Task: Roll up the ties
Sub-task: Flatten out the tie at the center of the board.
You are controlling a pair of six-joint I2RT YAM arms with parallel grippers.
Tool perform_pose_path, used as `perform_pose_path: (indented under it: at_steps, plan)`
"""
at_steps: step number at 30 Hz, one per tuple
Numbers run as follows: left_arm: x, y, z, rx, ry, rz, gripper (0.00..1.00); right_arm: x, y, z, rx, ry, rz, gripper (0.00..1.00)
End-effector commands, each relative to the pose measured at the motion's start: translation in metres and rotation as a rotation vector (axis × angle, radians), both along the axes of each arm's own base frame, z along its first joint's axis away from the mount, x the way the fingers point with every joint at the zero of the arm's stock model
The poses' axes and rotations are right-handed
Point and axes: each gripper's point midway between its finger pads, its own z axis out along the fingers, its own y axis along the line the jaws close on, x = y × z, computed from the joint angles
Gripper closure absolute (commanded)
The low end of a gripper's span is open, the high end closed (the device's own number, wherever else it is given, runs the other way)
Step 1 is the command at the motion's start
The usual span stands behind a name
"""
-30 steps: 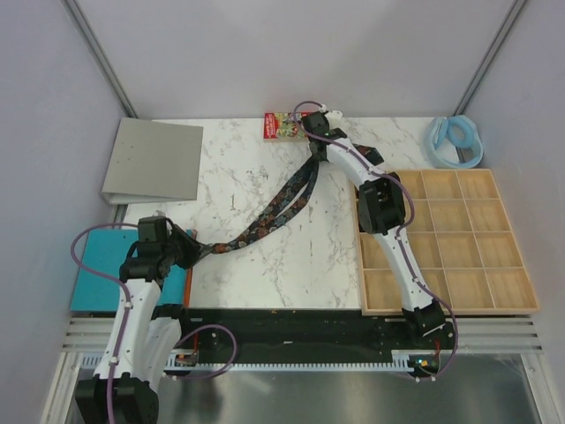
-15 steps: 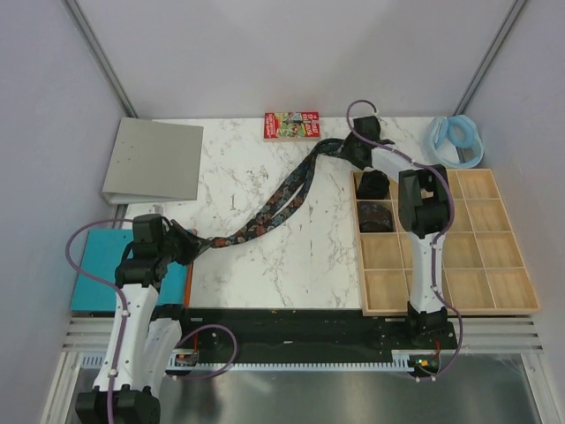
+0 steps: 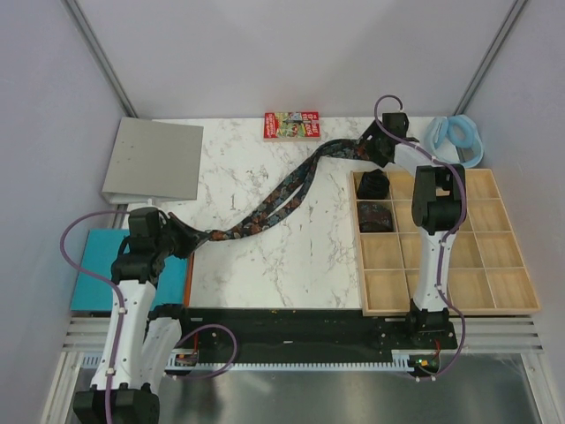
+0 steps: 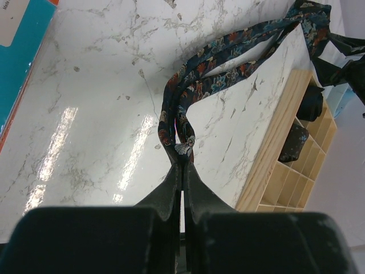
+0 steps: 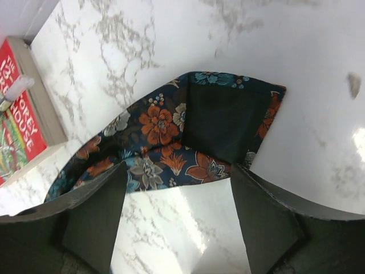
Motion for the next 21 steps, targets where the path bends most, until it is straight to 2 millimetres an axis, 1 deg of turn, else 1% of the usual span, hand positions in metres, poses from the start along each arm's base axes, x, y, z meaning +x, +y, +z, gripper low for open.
perform_pose_path:
  at_steps: [1, 3, 4, 5, 7, 8, 11, 12, 16, 17, 21]
  plan:
    - [0.007, 0.007, 0.015, 0.049, -0.046, -0.003, 0.98, -0.009, -0.027, -0.022, -0.148, 0.118, 0.023, 0.20]
    - [0.008, 0.007, 0.015, 0.053, -0.045, 0.000, 0.98, -0.016, -0.033, -0.021, -0.191, 0.128, 0.019, 0.21]
    - [0.009, 0.007, 0.015, 0.056, -0.044, -0.003, 0.98, -0.023, -0.040, -0.025, -0.221, 0.146, 0.003, 0.21]
    - [0.009, 0.008, 0.014, 0.058, -0.041, -0.002, 0.98, -0.025, -0.043, -0.016, -0.244, 0.132, 0.005, 0.21]
    - [0.010, 0.008, 0.014, 0.061, -0.039, -0.004, 0.98, -0.027, -0.045, -0.010, -0.261, 0.119, 0.009, 0.21]
    - [0.010, 0.008, 0.013, 0.062, -0.039, -0.004, 0.98, -0.026, -0.046, -0.001, -0.274, 0.103, 0.016, 0.21]
    - [0.012, 0.009, 0.013, 0.065, -0.040, -0.003, 0.98, -0.022, -0.049, 0.011, -0.300, 0.080, 0.022, 0.21]
    - [0.012, 0.009, 0.014, 0.065, -0.040, -0.003, 0.98, -0.022, -0.051, 0.012, -0.310, 0.081, 0.021, 0.21]
    - [0.014, 0.009, 0.015, 0.067, -0.041, -0.004, 0.98, -0.022, -0.057, 0.030, -0.365, 0.055, 0.030, 0.20]
    - [0.014, 0.009, 0.014, 0.068, -0.040, -0.005, 0.98, -0.022, -0.061, 0.038, -0.387, 0.046, 0.022, 0.19]
    - [0.016, 0.010, 0.012, 0.070, -0.031, -0.009, 0.98, -0.020, -0.057, 0.052, -0.402, 0.018, 0.082, 0.15]
